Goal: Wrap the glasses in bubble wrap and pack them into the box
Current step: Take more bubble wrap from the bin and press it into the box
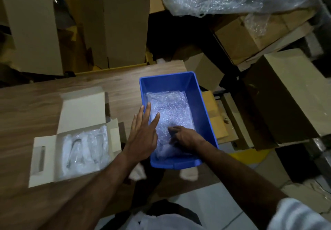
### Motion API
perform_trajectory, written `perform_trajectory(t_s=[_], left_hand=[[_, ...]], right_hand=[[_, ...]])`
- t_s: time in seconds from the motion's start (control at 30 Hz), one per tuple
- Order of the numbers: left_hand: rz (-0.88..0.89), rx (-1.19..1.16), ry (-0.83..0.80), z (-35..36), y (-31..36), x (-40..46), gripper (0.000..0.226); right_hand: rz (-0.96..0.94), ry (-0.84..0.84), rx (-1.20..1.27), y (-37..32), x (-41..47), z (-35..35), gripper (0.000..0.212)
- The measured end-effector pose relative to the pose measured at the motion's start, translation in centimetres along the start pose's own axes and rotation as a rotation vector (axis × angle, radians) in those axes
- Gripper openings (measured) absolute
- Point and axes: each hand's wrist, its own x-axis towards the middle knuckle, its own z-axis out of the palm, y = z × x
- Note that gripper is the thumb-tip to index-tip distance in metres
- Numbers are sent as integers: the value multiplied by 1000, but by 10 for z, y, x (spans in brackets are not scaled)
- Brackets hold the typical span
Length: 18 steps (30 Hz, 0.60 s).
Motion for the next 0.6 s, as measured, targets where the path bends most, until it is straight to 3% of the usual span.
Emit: perform_trajectory(t_s=[0.3, 0.5, 0.6], left_hand=[[-41, -37, -12, -3, 2, 3, 68], [-45, -49, -22, -7, 4, 3, 69], [-54, -40, -45, -7, 3, 3, 71]], right_hand=[[98, 177, 352, -1, -29, -6, 33], [152, 280, 378, -11, -15, -3, 49], [166, 220, 318, -17, -8, -4, 55]])
